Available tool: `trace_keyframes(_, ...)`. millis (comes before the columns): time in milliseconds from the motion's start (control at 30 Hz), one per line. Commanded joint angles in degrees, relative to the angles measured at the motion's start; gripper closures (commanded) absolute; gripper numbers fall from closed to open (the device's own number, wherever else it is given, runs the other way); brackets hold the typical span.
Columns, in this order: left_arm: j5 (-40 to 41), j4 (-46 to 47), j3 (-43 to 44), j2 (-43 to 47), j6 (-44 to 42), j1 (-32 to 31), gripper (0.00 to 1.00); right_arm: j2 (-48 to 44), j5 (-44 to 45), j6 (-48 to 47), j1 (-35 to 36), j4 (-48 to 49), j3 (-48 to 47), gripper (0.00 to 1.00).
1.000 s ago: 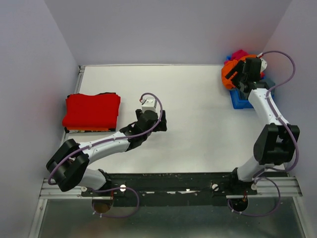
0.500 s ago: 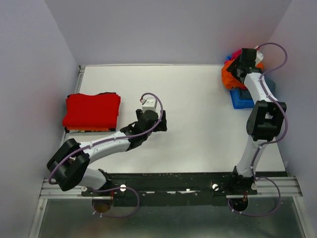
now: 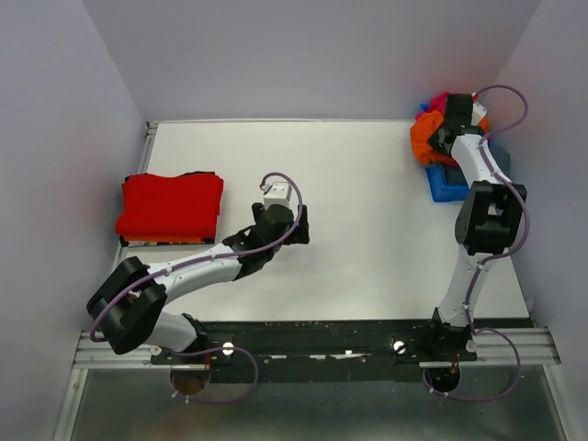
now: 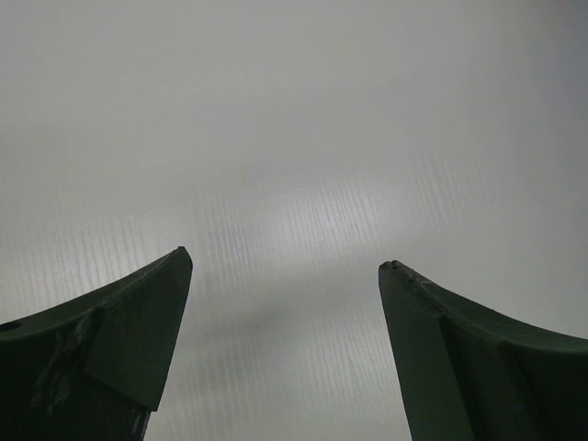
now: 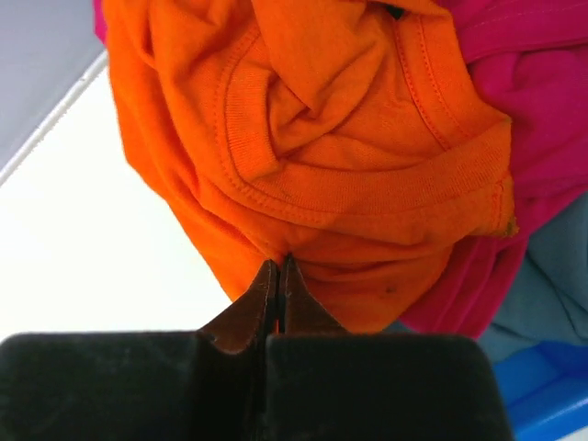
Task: Fold and stack the t-shirts
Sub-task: Grab crumpled tshirt from bin with the right arm, then move the tshirt to the center of the board
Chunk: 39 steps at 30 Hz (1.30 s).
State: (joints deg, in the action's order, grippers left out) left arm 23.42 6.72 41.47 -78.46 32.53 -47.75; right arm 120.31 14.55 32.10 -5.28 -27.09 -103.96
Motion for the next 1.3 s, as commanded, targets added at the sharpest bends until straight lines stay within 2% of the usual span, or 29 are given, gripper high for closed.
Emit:
trace_keyframes(0,-0.1,-0.6,1.2,0.2,-0.6,-0.2,0.02,-7.4,1.0,-2.8,-0.3,-1.2,0.3,0.99)
trace_keyframes(200,0.0,-0.2,0.5,1.5,-0.7,-0.2,0.02,-18.4,-5.2,-3.7,0.0,1.3,4.9,0.99)
trace_keyframes(333,-0.9,3.6,-2.5,4.4,-1.2,-0.2,0.02,-25.1,-11.8,-5.3,1.9,3.0,5.6,0.99)
trace_keyframes(467,-1.0,4.7,-3.6,5.5,-1.6,-0.2,0.02,-30.0,-14.2,-9.3,7.8,1.3,0.8,0.99)
trace_keyframes(600,-0.9,4.5,-3.3,4.9,-1.7,-0.2,0.02,-32.5,-14.2,-14.8,16.6,-2.8,-10.0,0.99)
trace_keyframes(667,-1.0,4.4,-3.1,4.7,-1.7,-0.2,0.02,-32.7,-20.4,-13.7,17.8,-4.3,-13.7,0.99)
trace_keyframes(767,-0.9,4.3,-3.0,4.8,-1.6,-0.2,0.02,-34.0,-23.9,-12.1,17.8,-5.4,-15.1,0.99)
trace_keyframes(833,-0.5,4.4,-3.2,5.2,-1.7,-0.2,0.02,-36.3,-21.9,-12.1,17.8,-5.3,-12.3,0.99)
trace_keyframes(967,0.3,3.8,-3.4,6.1,-1.8,-0.2,0.02,-42.0,-11.1,-11.0,17.8,-2.5,2.3,0.99)
trace_keyframes(1133,-0.2,5.0,-3.9,5.9,-1.8,-0.2,0.02,-47.7,-14.2,-10.0,17.8,2.1,21.7,0.99)
trace_keyframes(1267,-1.3,4.6,-3.2,4.5,-1.6,-0.2,0.02,-51.9,-22.2,-9.0,17.8,6.0,35.0,0.99)
